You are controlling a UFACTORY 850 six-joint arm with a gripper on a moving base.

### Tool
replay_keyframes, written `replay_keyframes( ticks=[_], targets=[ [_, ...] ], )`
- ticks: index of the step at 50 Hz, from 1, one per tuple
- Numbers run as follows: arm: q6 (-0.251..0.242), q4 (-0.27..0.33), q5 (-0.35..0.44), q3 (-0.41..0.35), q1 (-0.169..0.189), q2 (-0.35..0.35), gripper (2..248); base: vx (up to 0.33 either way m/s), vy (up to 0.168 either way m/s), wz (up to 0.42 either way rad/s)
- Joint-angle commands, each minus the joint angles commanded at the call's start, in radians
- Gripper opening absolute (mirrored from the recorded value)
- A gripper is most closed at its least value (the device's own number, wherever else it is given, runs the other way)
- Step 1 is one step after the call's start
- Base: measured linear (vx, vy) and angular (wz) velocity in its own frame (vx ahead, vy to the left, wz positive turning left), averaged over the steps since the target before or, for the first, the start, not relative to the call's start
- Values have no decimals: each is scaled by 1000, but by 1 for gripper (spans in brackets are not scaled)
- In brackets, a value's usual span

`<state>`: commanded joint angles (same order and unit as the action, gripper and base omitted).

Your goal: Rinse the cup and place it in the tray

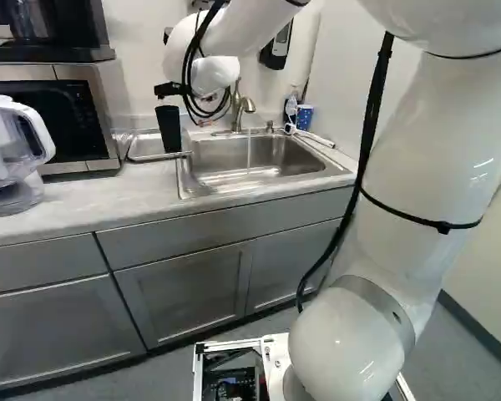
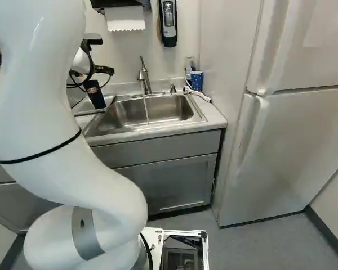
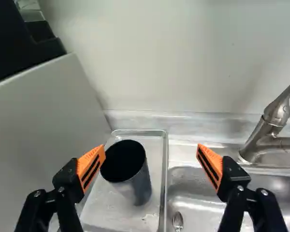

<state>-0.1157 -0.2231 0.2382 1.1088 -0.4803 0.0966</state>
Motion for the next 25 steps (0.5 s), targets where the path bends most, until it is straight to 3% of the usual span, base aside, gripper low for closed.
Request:
replay_keyframes(
  ticks=[25],
  targets=[
    [0,106,0,-46,58,-96,247,0,0,0]
  ],
)
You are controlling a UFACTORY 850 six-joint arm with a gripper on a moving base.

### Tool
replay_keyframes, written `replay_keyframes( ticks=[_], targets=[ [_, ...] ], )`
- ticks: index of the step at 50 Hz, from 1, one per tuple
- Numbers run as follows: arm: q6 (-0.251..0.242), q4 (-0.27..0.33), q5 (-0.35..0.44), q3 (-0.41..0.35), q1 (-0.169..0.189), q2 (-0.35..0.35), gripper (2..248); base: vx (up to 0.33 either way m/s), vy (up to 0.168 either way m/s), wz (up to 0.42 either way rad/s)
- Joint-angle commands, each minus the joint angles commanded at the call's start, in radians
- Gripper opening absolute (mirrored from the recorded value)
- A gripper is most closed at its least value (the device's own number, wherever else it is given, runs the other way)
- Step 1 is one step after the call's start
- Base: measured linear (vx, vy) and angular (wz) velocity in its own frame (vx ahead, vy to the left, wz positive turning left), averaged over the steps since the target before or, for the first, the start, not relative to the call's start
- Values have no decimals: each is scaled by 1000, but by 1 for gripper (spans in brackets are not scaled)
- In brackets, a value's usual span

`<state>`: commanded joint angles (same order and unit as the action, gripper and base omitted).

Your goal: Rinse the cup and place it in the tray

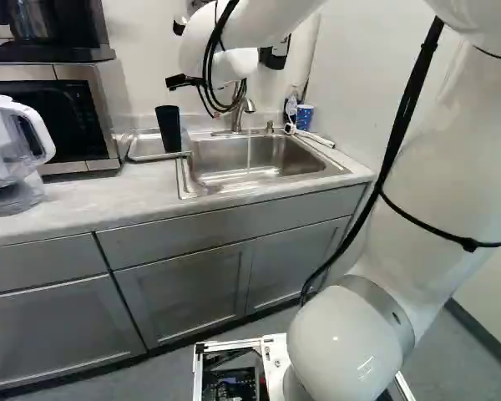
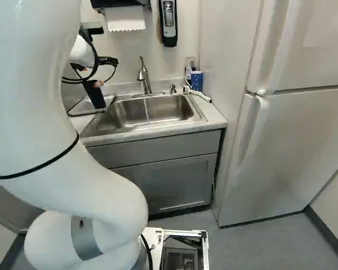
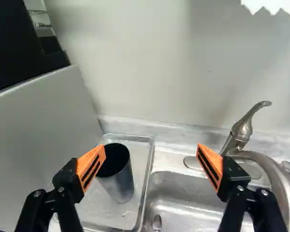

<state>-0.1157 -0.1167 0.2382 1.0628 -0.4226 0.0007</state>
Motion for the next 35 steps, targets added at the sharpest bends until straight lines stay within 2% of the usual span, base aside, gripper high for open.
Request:
replay_keyframes(
  ticks=[35],
  targets=[
    [0,0,0,-56,94,-67,247,0,0,0]
  ],
)
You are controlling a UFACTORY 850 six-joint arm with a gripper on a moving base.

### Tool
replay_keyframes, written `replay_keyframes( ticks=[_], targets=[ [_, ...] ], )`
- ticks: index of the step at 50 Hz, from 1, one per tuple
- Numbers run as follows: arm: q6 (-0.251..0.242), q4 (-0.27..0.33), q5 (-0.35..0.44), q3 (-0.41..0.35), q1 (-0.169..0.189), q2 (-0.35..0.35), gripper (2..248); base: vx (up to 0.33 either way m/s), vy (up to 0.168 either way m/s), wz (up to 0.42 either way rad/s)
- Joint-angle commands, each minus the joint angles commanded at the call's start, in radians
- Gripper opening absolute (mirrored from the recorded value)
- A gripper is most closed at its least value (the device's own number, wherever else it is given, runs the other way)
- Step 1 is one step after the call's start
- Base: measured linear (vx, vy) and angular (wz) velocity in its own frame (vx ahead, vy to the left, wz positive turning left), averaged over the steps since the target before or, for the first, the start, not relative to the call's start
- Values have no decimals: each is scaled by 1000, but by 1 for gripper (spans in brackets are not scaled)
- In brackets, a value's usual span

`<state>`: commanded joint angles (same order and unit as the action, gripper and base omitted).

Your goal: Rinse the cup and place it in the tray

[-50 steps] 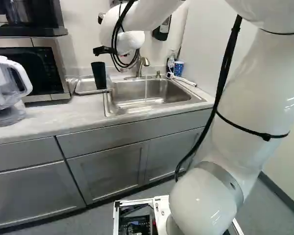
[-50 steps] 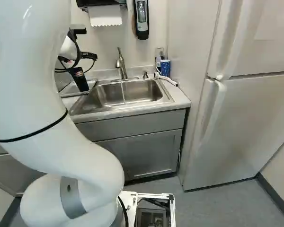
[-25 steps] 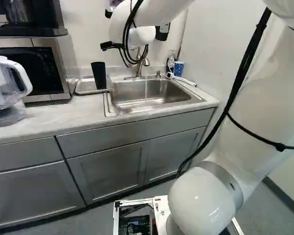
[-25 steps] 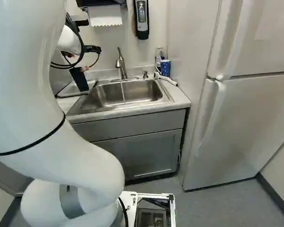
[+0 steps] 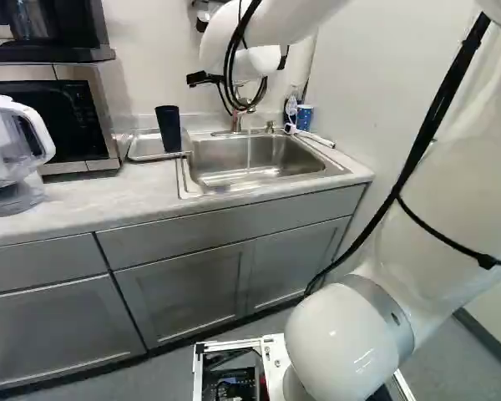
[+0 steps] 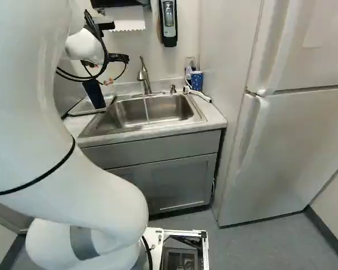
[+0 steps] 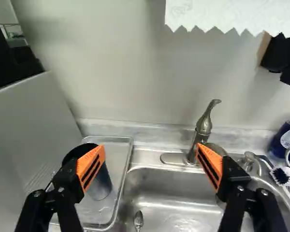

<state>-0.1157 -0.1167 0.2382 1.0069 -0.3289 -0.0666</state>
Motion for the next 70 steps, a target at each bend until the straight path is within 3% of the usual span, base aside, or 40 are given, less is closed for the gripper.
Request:
replay_keyframes(
  ticks=[37,70],
  targets=[
    [0,0,0,123,54,60,247,0,0,0],
    [0,0,0,241,98,157,247,0,0,0]
  ],
)
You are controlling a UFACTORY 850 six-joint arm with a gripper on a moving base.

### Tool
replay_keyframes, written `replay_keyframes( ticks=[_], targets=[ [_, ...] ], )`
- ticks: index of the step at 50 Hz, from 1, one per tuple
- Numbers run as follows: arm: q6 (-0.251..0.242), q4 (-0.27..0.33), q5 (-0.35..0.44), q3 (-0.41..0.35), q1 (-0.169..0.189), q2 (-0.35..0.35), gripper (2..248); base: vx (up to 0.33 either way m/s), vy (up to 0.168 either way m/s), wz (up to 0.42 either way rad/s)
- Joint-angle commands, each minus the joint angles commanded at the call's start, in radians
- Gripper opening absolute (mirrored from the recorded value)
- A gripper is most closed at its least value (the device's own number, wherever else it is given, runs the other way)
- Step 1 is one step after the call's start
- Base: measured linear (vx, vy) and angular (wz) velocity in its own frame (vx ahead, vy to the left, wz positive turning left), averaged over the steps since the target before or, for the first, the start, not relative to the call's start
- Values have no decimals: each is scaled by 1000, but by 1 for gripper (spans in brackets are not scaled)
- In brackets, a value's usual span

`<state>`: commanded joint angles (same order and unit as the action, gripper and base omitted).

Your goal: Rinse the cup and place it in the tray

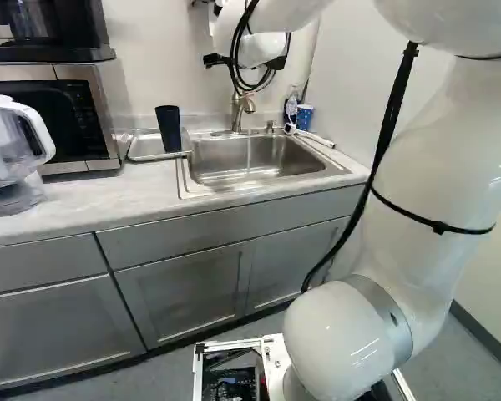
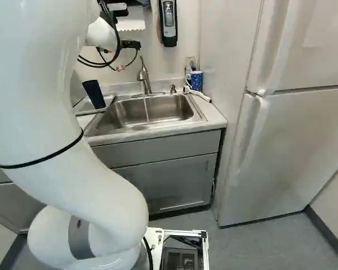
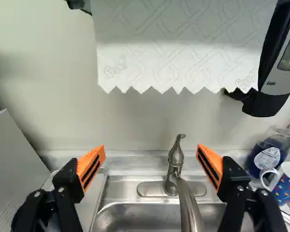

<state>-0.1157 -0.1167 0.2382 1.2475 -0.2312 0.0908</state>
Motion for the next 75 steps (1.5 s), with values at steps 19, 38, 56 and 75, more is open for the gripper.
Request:
replay_keyframes(
  ticks=[19,38,56,75],
  targets=[
    [0,0,0,84,24,79,247,0,0,0],
    [0,0,-1,194,27,179,247,0,0,0],
    [0,0,-28,269,17,244,247,0,0,0],
    [0,0,-79,282,16,256,247,0,0,0]
  ],
)
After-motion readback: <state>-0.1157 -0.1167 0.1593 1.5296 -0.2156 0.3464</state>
